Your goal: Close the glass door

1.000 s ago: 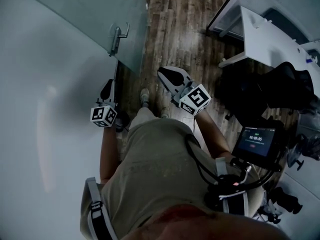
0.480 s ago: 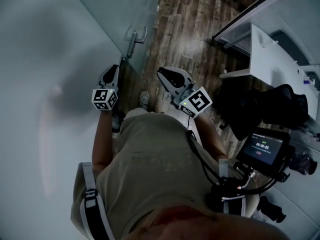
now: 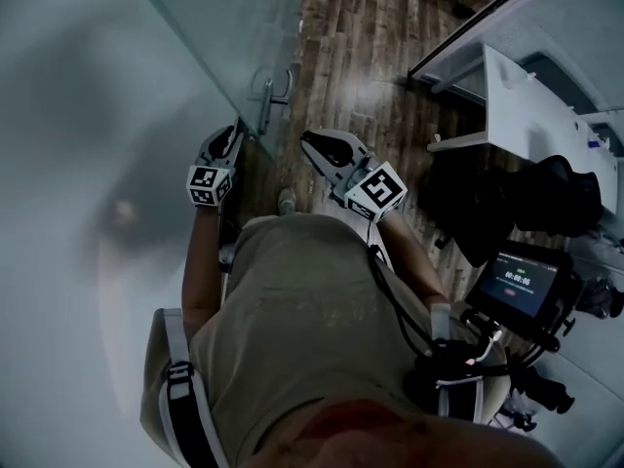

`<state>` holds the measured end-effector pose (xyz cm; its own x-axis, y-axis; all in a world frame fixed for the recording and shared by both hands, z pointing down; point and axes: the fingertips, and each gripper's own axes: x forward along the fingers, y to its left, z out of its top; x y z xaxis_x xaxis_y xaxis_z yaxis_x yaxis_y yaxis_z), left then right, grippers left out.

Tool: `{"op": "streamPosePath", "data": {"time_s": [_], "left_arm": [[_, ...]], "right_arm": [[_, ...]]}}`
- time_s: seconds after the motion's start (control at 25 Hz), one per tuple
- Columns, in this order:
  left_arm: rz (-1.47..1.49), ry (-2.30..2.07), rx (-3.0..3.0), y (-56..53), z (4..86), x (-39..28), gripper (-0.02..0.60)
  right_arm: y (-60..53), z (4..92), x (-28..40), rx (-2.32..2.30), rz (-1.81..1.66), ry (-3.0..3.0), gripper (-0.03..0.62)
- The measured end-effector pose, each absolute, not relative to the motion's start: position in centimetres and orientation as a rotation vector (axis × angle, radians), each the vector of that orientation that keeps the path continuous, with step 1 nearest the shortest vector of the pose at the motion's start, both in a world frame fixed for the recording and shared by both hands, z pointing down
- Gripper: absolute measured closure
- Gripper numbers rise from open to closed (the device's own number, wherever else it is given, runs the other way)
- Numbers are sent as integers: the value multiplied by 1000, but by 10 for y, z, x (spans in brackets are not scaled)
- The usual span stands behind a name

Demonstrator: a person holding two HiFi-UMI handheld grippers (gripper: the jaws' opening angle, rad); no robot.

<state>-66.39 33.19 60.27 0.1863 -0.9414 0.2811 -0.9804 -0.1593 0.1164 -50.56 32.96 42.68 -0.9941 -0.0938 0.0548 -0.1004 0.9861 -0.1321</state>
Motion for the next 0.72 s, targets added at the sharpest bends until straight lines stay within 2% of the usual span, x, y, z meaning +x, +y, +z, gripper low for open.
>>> {"op": "streamPosePath", "data": {"time_s": [0.08,0.48,0.72], "left_arm": [[268,-1788,2213,321,612,-666,470],[547,-1578,2287,290,647,-675,465],[590,-1511,2335,285,666,-678,465]], "right_arm": [[325,425,-510,170,207,-3084,577],[304,428,-516,303,297,-3085,577],[309,433,-519,277,308,-3053,577]]}}
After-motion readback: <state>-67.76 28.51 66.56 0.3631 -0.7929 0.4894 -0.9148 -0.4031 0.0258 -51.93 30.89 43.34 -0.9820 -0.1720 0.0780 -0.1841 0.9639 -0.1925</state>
